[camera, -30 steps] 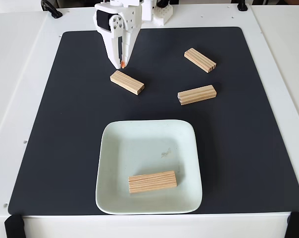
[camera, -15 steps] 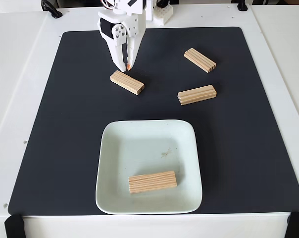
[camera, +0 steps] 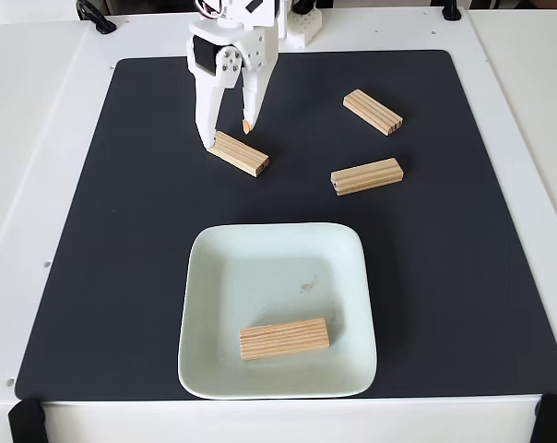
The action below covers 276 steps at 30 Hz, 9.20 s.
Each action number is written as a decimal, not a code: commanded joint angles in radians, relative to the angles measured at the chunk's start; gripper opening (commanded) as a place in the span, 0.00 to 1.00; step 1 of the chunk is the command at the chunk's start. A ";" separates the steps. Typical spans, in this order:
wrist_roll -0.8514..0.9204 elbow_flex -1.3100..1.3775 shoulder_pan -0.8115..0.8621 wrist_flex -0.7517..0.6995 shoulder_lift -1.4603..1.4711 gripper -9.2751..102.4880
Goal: Pick up the wooden block and place them on the plate.
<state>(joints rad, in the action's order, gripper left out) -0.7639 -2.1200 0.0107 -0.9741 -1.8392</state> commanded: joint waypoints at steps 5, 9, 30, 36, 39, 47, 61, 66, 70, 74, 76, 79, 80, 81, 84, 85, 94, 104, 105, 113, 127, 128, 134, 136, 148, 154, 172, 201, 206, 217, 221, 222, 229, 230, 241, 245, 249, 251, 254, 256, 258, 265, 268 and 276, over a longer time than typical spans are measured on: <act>-0.006 0.008 -0.017 -0.005 -0.003 0.37; -0.005 -0.008 -0.017 -0.003 -0.002 0.37; -0.002 0.029 -0.017 0.008 0.106 0.37; -0.002 0.055 -0.012 0.008 0.143 0.37; -0.002 0.092 -0.005 0.008 0.172 0.37; -0.002 0.169 0.000 0.003 0.229 0.36; -0.002 0.153 -0.002 -0.005 0.235 0.11; -0.003 0.153 0.000 -0.005 0.235 0.10; -0.003 0.152 0.000 -0.005 0.235 0.08; -0.003 0.152 0.000 -0.005 0.235 0.08; -0.005 0.144 0.000 -0.003 0.235 0.08; -0.006 0.112 0.000 0.006 0.232 0.08; -0.005 0.103 0.000 0.006 0.227 0.08; -0.005 0.097 0.000 0.006 0.221 0.08; -0.005 0.100 0.000 0.006 0.216 0.08; -0.005 0.106 0.000 0.006 0.213 0.08; 0.035 0.077 -0.048 0.008 -0.106 0.08; 0.367 0.064 -0.106 -0.006 -0.514 0.08; 0.419 0.058 -0.104 0.000 -0.518 0.08; 0.670 0.175 -0.074 -0.005 -0.371 0.08; 0.692 0.861 -0.086 -0.006 0.307 0.08; 0.692 0.907 -0.089 -0.006 0.356 0.08; 0.681 1.195 -0.129 0.008 0.640 0.08; 0.681 1.292 -0.150 0.008 0.723 0.08; 0.676 1.640 -0.212 0.009 1.032 0.08; 0.676 1.664 -0.198 0.009 1.080 0.08; 0.675 1.669 -0.201 0.054 1.111 0.08; 0.630 1.651 -0.196 0.086 1.103 0.28; 0.607 1.649 -0.195 0.086 1.101 0.33; 0.620 1.647 -0.196 0.066 1.065 0.07; 0.611 1.608 -0.201 -0.025 0.996 0.09; 0.611 1.578 -0.202 -0.034 0.976 0.08; 0.621 1.170 -0.198 -0.038 0.686 0.08; 0.624 1.088 -0.198 -0.035 0.626 0.08; 0.830 0.199 -0.278 -0.034 -0.014 0.08; 0.844 -0.038 -0.327 -0.032 -0.141 0.08; 0.844 -0.230 -0.362 0.066 -0.202 0.08; 0.844 -0.290 -0.362 0.127 -0.213 0.08; 0.844 -0.313 -0.364 0.172 -0.206 0.08; 0.844 -0.296 -0.365 0.176 -0.202 0.08; 0.838 -0.262 -0.365 0.176 -0.201 0.08; 0.830 -0.087 -0.403 0.176 -0.066 0.08; 0.825 0.026 -0.407 0.176 0.014 0.08; 0.732 0.236 -0.476 0.176 0.186 0.08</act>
<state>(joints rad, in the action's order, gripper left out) 0.0000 -1.9727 -0.4372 -0.8053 -1.6736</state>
